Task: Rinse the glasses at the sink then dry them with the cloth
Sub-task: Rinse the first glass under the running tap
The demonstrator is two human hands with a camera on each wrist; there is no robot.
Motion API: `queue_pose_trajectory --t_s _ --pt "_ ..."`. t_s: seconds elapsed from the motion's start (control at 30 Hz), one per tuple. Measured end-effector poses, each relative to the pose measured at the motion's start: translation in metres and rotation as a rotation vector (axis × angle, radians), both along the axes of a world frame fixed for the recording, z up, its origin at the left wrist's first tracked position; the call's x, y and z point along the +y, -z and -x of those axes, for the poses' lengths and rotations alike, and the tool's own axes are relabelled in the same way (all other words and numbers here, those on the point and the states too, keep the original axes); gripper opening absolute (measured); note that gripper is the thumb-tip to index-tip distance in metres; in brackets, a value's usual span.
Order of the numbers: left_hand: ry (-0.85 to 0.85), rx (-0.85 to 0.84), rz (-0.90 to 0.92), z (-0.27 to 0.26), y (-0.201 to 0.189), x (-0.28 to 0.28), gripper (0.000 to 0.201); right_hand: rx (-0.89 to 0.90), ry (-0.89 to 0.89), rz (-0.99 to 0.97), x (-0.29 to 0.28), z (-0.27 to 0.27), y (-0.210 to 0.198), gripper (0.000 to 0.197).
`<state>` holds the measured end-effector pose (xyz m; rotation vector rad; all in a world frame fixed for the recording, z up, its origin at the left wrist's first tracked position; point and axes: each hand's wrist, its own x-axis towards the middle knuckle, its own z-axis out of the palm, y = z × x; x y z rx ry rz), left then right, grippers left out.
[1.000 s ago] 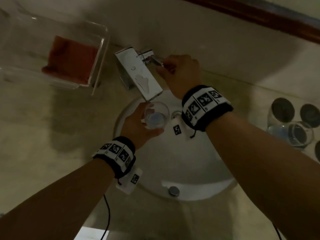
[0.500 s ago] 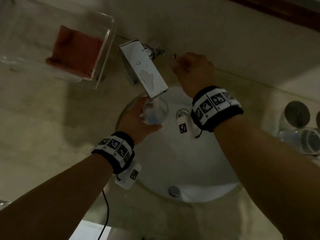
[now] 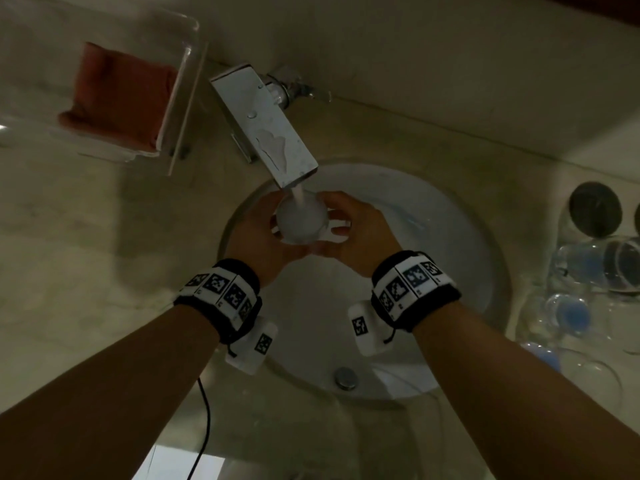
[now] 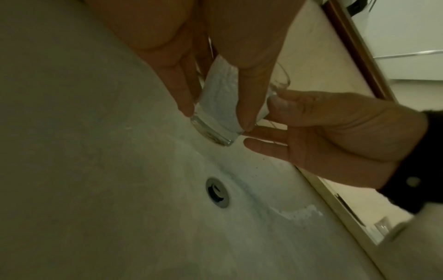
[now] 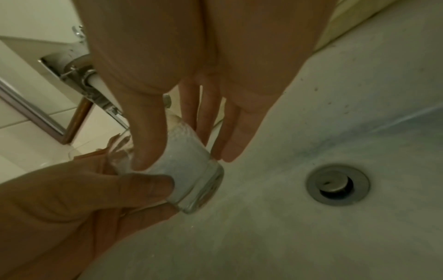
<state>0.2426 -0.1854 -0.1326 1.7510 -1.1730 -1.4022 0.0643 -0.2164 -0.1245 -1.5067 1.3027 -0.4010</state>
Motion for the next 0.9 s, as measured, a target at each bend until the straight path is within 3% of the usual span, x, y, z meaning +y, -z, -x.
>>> queue_pose_trajectory --t_s 0.1,0.23,0.37,0.47,0.57,0.63,0.73,0.83,0.9 --pt "0.047 -0.129 0.05 -0.001 -0.005 -0.003 0.086 -0.024 0.029 -0.013 -0.001 0.002 0.002 0.075" --pt "0.04 -0.138 0.033 0.001 -0.005 -0.002 0.085 -0.041 0.052 -0.022 0.003 0.005 0.005 0.071" --pt "-0.033 0.049 -0.146 0.001 0.001 -0.005 0.067 -0.007 0.169 -0.144 0.002 0.0 0.015 0.061" --pt "-0.081 0.16 -0.353 0.005 0.004 -0.005 0.039 0.068 0.25 -0.289 0.002 -0.007 0.02 0.09" --pt "-0.127 0.19 -0.447 0.007 0.007 -0.006 0.037 0.177 0.247 -0.4 0.0 -0.011 0.022 0.064" --pt "-0.138 0.18 -0.469 0.006 0.011 -0.005 0.041 0.213 0.268 -0.419 0.0 -0.011 0.02 0.061" --pt "-0.179 0.184 -0.486 0.005 0.015 -0.005 0.063 0.183 0.34 -0.432 0.0 -0.012 0.017 0.058" --pt "-0.196 0.237 -0.486 0.007 0.011 -0.009 0.035 0.162 0.341 -0.454 -0.004 -0.019 0.014 0.057" --pt "-0.218 0.287 -0.44 0.007 0.01 -0.012 0.027 0.126 0.342 -0.445 -0.006 -0.027 0.011 0.052"
